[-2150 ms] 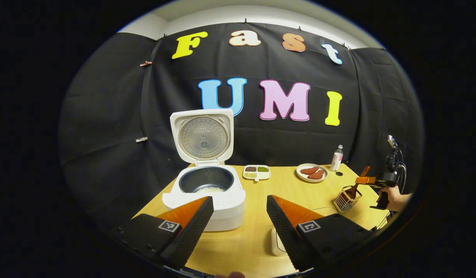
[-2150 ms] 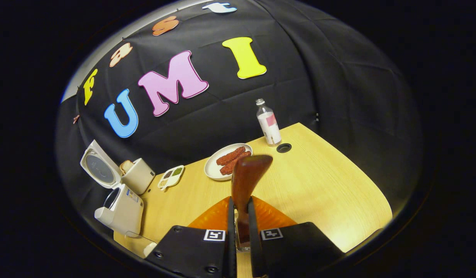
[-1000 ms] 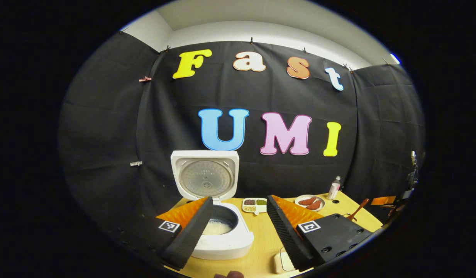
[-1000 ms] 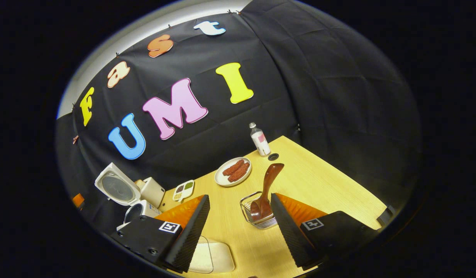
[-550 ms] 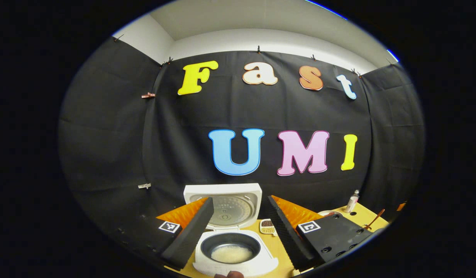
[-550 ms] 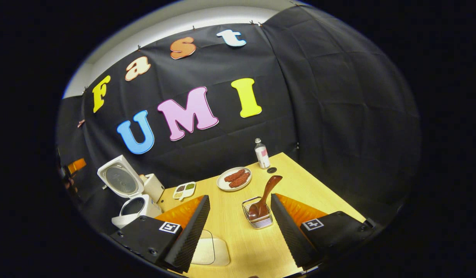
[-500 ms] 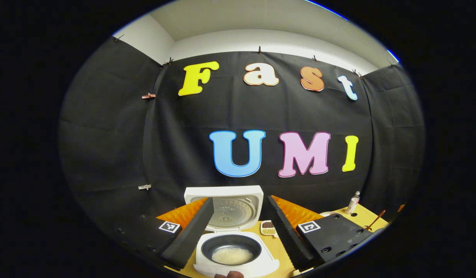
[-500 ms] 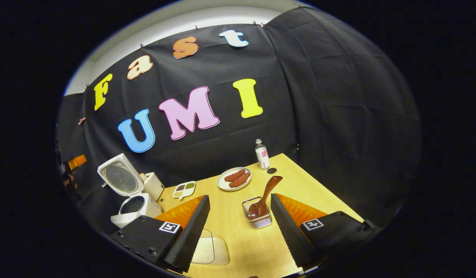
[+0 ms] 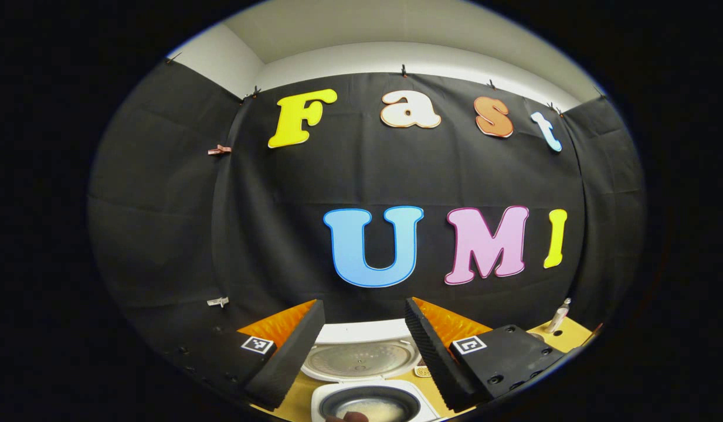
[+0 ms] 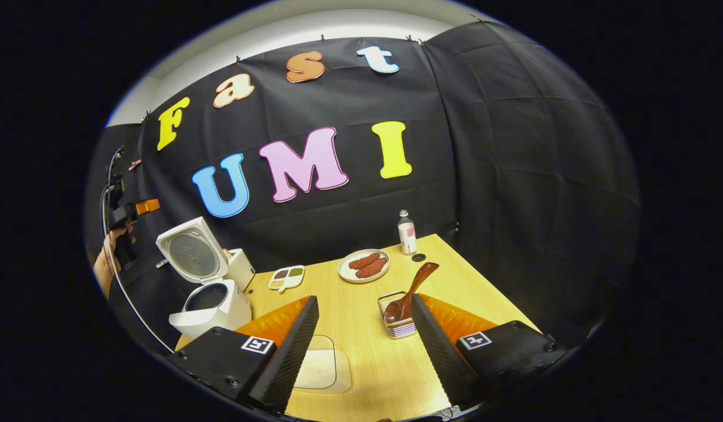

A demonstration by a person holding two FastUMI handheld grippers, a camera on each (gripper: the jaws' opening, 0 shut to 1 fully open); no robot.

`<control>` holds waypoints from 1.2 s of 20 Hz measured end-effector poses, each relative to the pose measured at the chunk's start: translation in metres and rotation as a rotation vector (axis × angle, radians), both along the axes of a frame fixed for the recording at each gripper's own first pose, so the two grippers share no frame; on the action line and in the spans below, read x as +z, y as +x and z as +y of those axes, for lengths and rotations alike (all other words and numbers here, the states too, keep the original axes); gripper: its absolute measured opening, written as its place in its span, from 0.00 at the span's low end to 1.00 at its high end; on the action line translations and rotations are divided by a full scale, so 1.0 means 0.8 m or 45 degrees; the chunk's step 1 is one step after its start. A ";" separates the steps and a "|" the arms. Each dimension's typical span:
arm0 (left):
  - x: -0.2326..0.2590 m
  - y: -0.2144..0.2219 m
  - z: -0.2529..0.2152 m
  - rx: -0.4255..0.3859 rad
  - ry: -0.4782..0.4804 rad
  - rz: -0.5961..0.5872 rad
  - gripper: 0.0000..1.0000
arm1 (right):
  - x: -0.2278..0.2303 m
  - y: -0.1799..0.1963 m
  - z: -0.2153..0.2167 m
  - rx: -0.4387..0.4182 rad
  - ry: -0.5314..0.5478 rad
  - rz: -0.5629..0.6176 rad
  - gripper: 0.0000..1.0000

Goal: Close the left gripper, press the button to open the rice cooker; take a wooden spoon from the chopstick holder with the right hand, scoop a spoonful of rice and pour it into the rice cooker, then put the wooden spoon back into the chopstick holder.

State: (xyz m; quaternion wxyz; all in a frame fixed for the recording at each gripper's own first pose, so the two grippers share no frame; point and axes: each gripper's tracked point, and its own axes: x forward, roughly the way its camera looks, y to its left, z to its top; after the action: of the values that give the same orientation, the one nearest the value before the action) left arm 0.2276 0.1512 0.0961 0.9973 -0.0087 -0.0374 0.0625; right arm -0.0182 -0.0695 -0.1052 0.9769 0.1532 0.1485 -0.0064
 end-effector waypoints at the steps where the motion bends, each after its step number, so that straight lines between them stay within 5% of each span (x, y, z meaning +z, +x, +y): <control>1: -0.004 0.014 0.002 0.000 0.015 0.009 0.95 | 0.003 -0.004 0.002 0.002 -0.003 -0.001 0.98; 13: -0.093 0.160 0.019 0.037 0.092 0.220 0.96 | 0.001 -0.024 -0.018 -0.094 -0.044 0.040 0.98; 18: -0.109 0.149 0.022 0.037 -0.094 0.212 1.00 | -0.003 -0.015 -0.014 -0.081 -0.039 0.056 0.98; 24: -0.123 0.097 0.002 0.050 -0.102 0.242 1.00 | -0.007 -0.006 0.004 -0.013 -0.025 0.060 0.98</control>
State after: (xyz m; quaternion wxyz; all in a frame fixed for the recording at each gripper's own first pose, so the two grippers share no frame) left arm 0.3053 0.1525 -0.0021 0.9938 -0.0420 0.0597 0.0839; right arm -0.0231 -0.0661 -0.1107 0.9746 0.1441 0.1705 -0.0163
